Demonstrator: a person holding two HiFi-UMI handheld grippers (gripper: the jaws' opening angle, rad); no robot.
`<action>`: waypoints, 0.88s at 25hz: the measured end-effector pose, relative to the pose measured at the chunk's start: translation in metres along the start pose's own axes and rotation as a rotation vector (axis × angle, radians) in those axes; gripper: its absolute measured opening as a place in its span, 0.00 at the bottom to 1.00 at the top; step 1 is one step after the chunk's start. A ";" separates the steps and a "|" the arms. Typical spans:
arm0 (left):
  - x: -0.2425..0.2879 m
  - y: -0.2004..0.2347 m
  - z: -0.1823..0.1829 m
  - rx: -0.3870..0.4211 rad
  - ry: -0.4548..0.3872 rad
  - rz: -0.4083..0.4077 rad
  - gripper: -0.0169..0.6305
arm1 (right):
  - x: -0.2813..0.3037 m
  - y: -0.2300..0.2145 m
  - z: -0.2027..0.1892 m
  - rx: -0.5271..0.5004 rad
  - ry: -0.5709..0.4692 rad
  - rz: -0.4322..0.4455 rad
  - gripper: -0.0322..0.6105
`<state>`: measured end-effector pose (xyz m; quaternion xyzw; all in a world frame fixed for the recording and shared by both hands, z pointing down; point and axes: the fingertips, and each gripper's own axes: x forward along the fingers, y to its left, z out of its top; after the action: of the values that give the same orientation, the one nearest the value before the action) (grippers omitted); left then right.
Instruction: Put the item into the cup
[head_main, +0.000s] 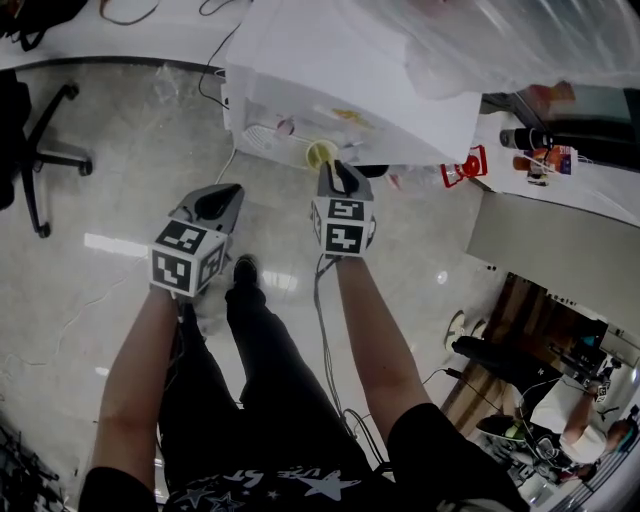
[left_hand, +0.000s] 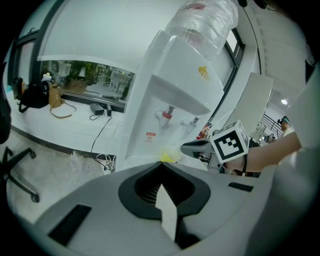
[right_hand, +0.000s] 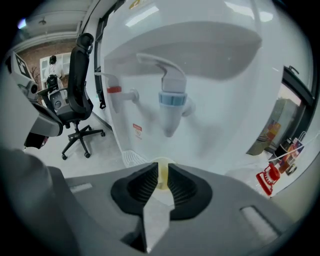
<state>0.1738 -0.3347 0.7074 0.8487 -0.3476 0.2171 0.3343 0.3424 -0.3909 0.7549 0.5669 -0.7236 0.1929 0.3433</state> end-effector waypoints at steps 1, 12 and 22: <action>-0.003 -0.001 0.001 0.000 0.000 -0.003 0.03 | -0.006 0.000 0.001 0.014 -0.007 -0.007 0.15; -0.077 -0.009 0.025 0.042 -0.005 -0.065 0.03 | -0.094 0.035 0.015 0.165 -0.019 -0.090 0.14; -0.168 -0.015 0.048 0.103 0.035 -0.196 0.03 | -0.188 0.085 0.048 0.334 -0.038 -0.189 0.13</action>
<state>0.0801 -0.2869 0.5675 0.8908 -0.2454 0.2158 0.3157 0.2710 -0.2695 0.5972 0.6850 -0.6313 0.2665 0.2475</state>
